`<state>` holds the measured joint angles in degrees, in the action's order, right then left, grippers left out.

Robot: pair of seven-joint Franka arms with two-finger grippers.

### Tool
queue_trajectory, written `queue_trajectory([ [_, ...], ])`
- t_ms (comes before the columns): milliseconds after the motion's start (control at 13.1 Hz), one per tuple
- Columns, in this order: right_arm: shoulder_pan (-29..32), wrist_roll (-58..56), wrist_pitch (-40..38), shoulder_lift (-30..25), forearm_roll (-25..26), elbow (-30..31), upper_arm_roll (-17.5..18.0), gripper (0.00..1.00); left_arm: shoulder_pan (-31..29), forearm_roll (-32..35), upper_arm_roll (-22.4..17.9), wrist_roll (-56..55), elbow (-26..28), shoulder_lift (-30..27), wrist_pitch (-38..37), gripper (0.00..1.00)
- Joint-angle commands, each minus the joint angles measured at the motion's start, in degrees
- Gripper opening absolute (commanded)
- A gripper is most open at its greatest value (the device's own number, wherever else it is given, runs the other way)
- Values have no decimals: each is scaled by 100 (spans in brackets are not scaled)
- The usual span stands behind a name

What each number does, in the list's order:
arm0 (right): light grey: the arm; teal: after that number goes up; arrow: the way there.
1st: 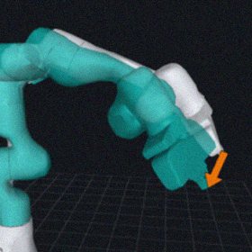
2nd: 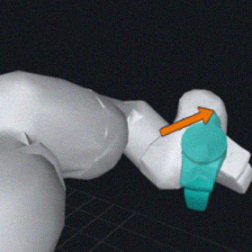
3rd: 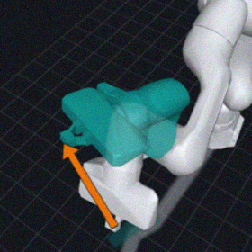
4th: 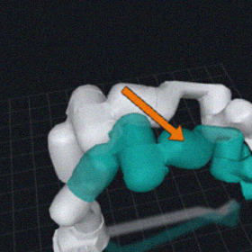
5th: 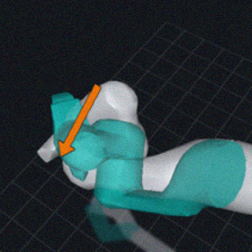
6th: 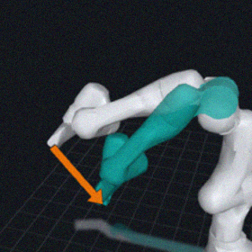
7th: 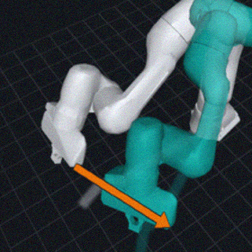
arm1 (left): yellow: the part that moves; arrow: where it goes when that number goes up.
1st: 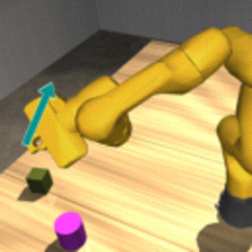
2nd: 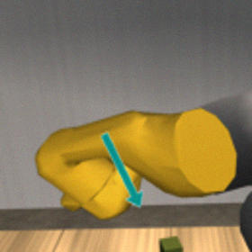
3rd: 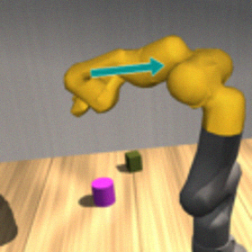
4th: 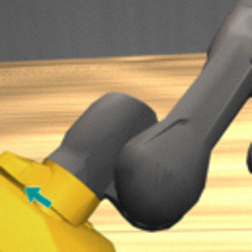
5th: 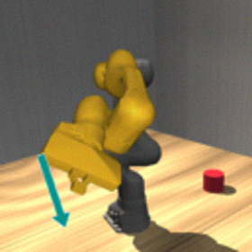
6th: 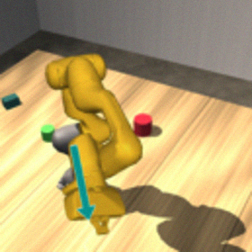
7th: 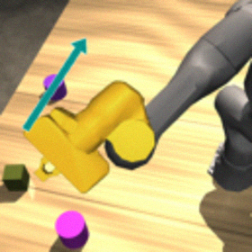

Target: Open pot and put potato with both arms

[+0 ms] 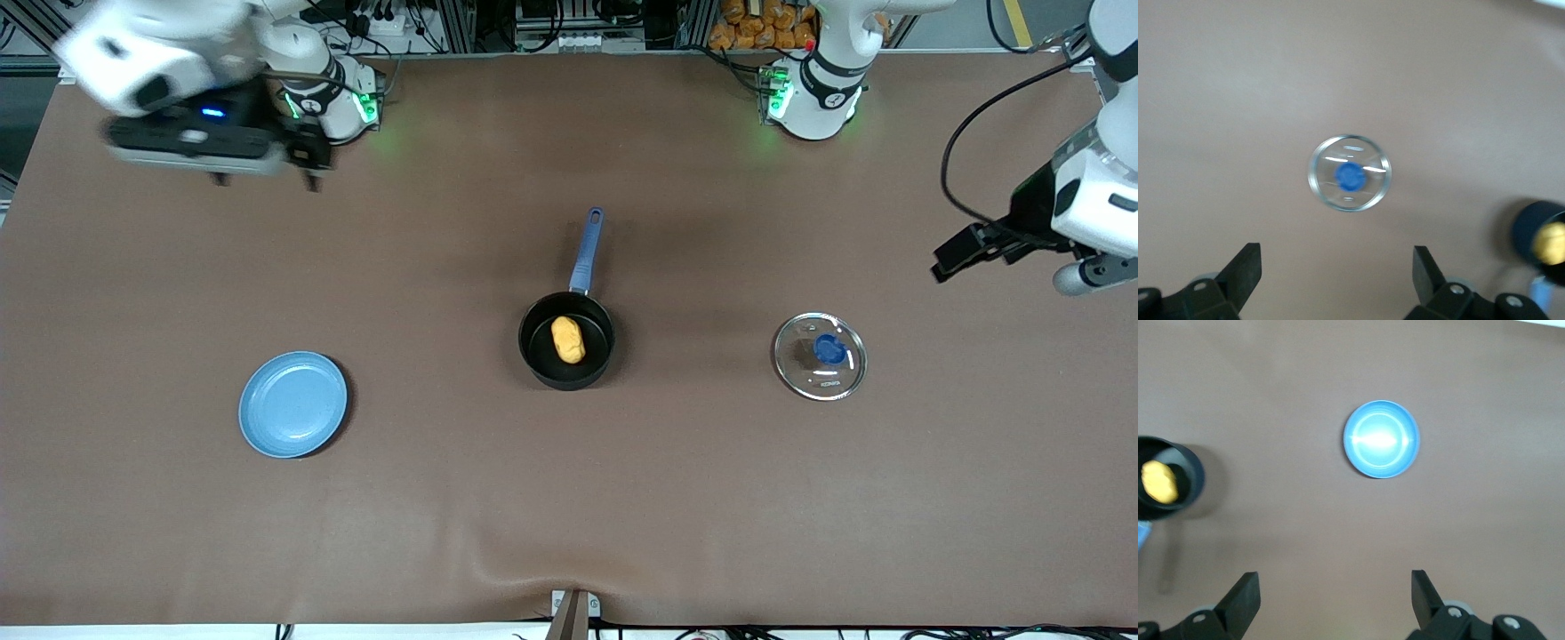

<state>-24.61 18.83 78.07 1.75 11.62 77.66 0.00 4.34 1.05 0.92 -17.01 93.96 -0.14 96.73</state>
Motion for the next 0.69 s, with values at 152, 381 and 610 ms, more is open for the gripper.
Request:
queue_trajectory([
  [152,1799,-1634,-143,-104,-801,-93,80,100,-47,273,22,830,-282,-47,-602,100],
  [381,2319,-1760,-205,-96,-951,-93,80,100,-73,247,4,1234,-203,-240,-875,100],
  [610,2759,-1751,-179,-184,-1293,-41,80,100,-73,229,-5,1297,-81,-425,-981,100],
])
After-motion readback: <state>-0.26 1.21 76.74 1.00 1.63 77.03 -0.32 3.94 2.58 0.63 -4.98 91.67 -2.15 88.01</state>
